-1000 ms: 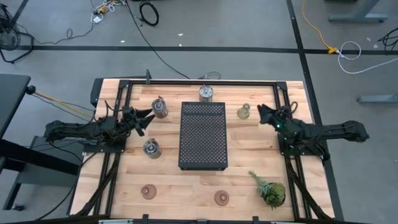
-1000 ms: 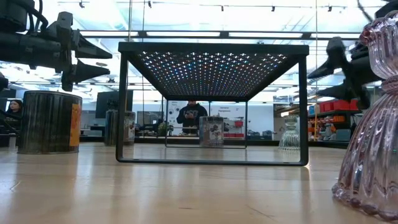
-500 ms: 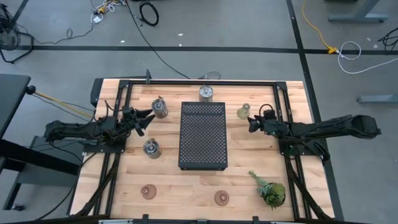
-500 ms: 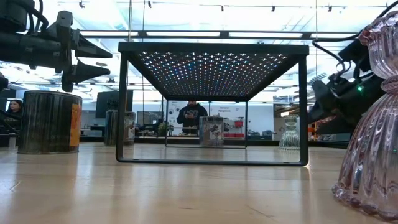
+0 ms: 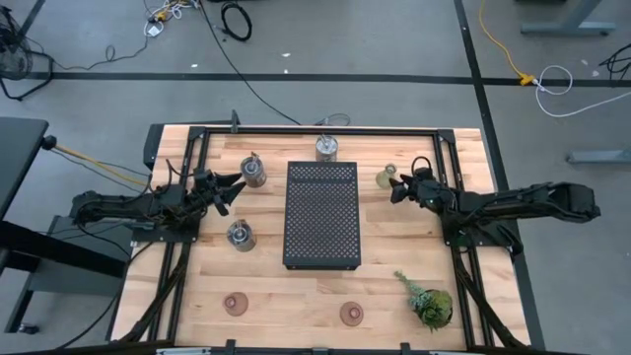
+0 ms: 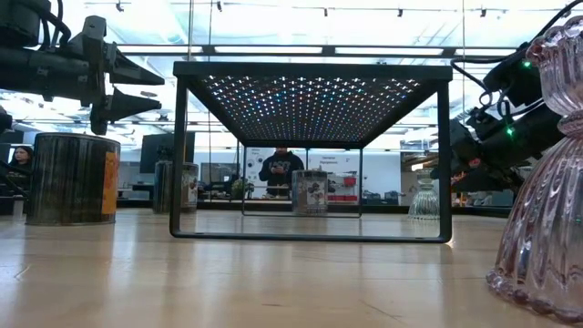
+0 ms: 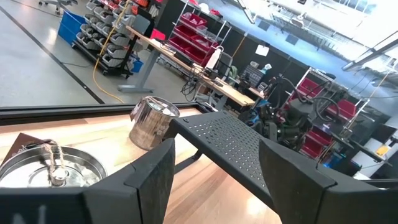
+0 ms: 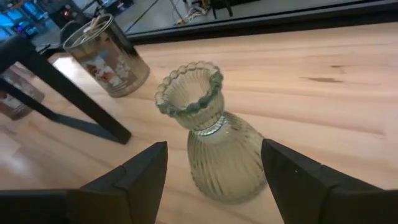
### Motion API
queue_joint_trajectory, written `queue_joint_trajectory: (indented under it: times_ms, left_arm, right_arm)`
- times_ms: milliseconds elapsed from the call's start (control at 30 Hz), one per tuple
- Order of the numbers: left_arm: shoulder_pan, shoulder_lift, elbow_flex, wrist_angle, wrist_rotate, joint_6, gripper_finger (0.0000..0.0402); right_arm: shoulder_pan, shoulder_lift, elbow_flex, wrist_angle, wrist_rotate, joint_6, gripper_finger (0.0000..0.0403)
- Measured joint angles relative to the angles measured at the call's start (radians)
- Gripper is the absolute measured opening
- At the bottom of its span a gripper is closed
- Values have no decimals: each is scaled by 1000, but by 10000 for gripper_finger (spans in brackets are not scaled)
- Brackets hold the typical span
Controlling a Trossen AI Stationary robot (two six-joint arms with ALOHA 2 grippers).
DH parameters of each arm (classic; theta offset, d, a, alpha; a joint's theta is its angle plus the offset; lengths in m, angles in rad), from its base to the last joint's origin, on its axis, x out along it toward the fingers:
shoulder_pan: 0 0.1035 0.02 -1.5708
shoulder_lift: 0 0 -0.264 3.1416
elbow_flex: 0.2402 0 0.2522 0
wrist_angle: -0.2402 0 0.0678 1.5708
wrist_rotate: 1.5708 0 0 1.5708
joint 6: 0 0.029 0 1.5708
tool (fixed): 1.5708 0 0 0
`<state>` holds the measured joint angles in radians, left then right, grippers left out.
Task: Pick & Place candle stick holders
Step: Put the green glass candle holder on the shelf
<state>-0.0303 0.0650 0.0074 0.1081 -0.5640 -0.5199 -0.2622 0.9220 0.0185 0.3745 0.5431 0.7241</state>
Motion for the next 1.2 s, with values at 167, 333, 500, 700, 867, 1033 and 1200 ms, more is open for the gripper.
queue_joint_trajectory:
  times_ms: [167,333,500,700,867,1033,1200]
  left_arm:
    - [0,0,0,0,-8,5,236]
    - [0,0,0,0,-20,7,236]
    - [0,0,0,0,-22,8,236]
    - [0,0,0,0,-27,8,236]
    - [0,0,0,0,-27,7,236]
    - [0,0,0,0,-27,8,236]
    - [0,0,0,0,-27,8,236]
  right_arm:
    - [-35,68,0,66,-3,-29,261]
    - [-58,136,4,160,-31,-34,261]
    - [-74,212,65,164,-42,-98,261]
    - [-99,333,145,153,-51,-146,261]
    - [-113,411,166,128,-88,-95,231]
    - [-114,423,174,178,-82,-101,141]
    - [-113,423,175,231,-125,-103,107]
